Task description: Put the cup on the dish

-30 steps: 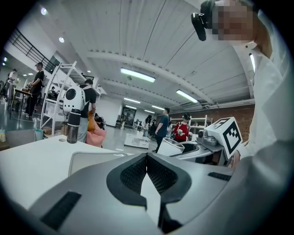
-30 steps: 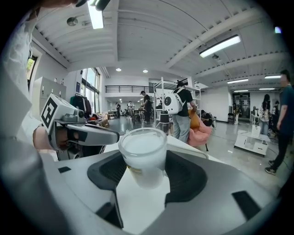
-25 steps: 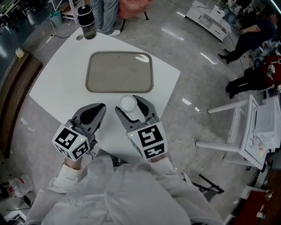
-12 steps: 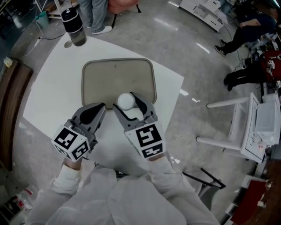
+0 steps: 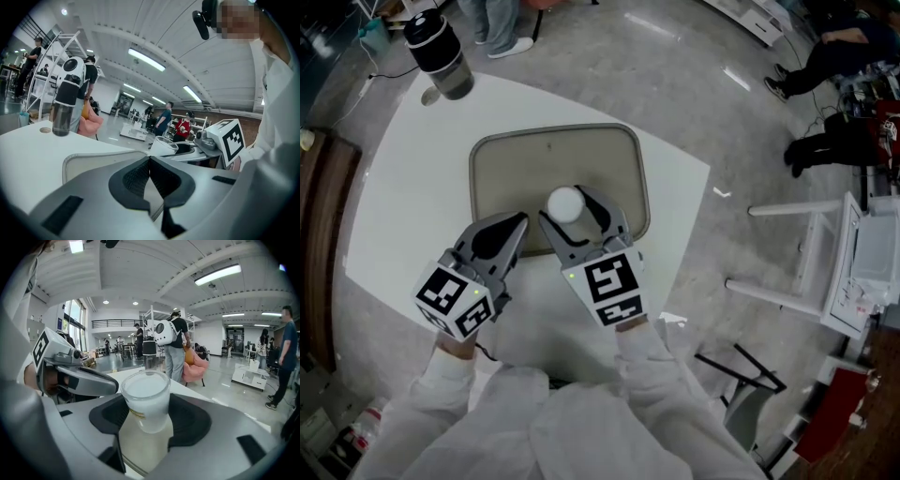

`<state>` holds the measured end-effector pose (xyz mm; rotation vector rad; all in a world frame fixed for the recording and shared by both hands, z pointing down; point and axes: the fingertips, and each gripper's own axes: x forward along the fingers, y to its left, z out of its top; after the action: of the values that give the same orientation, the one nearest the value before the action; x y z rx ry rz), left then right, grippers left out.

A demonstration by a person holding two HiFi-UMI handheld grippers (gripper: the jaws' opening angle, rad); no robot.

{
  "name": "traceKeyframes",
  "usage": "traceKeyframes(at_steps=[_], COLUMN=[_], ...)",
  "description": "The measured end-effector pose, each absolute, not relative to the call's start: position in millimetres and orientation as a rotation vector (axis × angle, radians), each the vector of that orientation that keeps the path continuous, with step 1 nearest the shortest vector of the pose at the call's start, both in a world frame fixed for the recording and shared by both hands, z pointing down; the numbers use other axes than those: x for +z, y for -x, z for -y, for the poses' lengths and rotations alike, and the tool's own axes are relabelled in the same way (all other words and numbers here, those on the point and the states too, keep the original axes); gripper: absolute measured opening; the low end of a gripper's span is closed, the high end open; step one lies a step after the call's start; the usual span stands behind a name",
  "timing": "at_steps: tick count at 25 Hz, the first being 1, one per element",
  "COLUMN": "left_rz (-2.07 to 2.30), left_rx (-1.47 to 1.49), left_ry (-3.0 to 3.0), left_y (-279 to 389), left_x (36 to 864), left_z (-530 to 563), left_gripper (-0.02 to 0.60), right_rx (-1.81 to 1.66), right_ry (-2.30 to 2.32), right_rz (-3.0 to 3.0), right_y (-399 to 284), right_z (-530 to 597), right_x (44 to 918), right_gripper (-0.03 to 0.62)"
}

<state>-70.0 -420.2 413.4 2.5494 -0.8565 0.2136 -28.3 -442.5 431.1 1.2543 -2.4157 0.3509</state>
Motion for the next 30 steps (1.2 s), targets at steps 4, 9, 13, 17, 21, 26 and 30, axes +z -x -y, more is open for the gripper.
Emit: traceKeyframes(at_steps=[4, 9, 13, 17, 21, 26, 30], left_rz=[0.845, 0.85, 0.841, 0.828, 0.825, 0.83, 0.825], left_rx=[0.223, 0.218, 0.219, 0.235, 0.23, 0.215, 0.197], left_ry=[-2.517, -2.465, -2.448, -2.434, -2.422, -2.41, -2.407], left_y=[72.0, 59.5, 60.3, 58.5, 59.6, 61.4, 65.8], left_x=[432.0, 459.0, 472.3, 484.9, 490.7, 496.7, 499.8], left_z=[437.1, 454.9, 463.3, 468.5, 472.3, 477.2, 480.5], left_gripper=[0.009, 0.009, 0.009, 0.009, 0.009, 0.009, 0.009], right_rx=[0.381, 0.415, 0.409, 0.378, 0.341, 0.368, 0.422], right_ry=[-1.261, -1.276, -1.277, -1.271, -1.249, -1.261, -1.283], right_rz=[2.395, 2.369, 2.353, 2.335, 2.326, 2.349, 2.372], right_y=[29.9, 12.7, 13.2, 12.6, 13.8, 14.2, 17.2], right_z=[458.8, 475.3, 487.7, 497.0, 501.4, 506.0, 506.9], right_x=[448.4, 475.4, 491.7, 506.8, 515.0, 517.6, 521.5], right_gripper=[0.264, 0.264, 0.264, 0.264, 0.264, 0.264, 0.264])
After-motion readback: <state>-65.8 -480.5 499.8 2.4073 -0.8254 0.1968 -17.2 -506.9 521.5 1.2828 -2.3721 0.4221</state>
